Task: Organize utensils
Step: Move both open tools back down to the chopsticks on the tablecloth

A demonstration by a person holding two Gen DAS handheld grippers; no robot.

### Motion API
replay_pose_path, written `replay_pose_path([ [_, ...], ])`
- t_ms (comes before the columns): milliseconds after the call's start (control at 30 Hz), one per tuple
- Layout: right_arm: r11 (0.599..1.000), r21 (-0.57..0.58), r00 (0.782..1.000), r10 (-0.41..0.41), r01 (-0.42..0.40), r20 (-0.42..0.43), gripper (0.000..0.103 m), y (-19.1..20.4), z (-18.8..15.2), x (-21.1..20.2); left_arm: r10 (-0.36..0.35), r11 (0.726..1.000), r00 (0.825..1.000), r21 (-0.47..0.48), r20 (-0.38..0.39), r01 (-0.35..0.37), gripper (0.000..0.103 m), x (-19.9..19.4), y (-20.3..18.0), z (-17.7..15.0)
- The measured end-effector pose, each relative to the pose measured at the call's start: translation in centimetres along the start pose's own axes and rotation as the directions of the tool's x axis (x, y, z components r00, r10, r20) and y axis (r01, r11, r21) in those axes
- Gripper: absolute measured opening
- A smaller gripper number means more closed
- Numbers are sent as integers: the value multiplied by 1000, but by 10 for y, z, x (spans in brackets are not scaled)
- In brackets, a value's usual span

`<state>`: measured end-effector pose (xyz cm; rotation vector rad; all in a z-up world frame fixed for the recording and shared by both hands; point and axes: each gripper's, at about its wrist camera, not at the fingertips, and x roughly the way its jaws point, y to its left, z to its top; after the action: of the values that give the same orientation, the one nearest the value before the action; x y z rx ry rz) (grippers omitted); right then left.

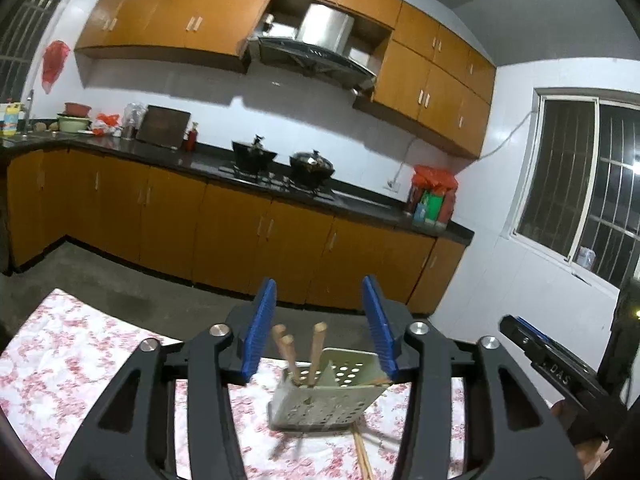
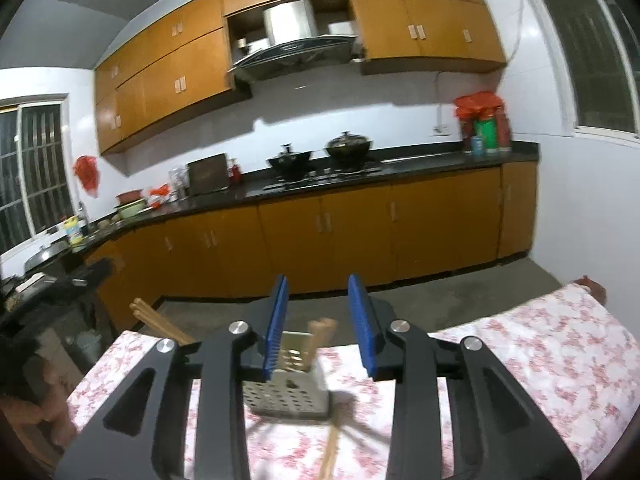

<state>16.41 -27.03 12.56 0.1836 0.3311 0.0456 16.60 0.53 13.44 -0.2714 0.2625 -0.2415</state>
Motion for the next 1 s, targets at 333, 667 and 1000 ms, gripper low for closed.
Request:
replay_pose_path([
  [333, 995, 38, 919, -66, 88, -388, 31, -45, -120, 51, 237, 971, 951, 47, -199, -233, 51, -11, 62, -77],
  [667, 998, 34, 827, 62, -51, -559, 21, -4, -202, 60, 219, 976, 872, 91, -438, -199, 48, 9, 72, -159],
  [1000, 998, -54, 826, -19, -13, -564, 9, 2, -212, 63, 185, 983, 833, 98, -521, -157, 39, 13, 62, -194],
])
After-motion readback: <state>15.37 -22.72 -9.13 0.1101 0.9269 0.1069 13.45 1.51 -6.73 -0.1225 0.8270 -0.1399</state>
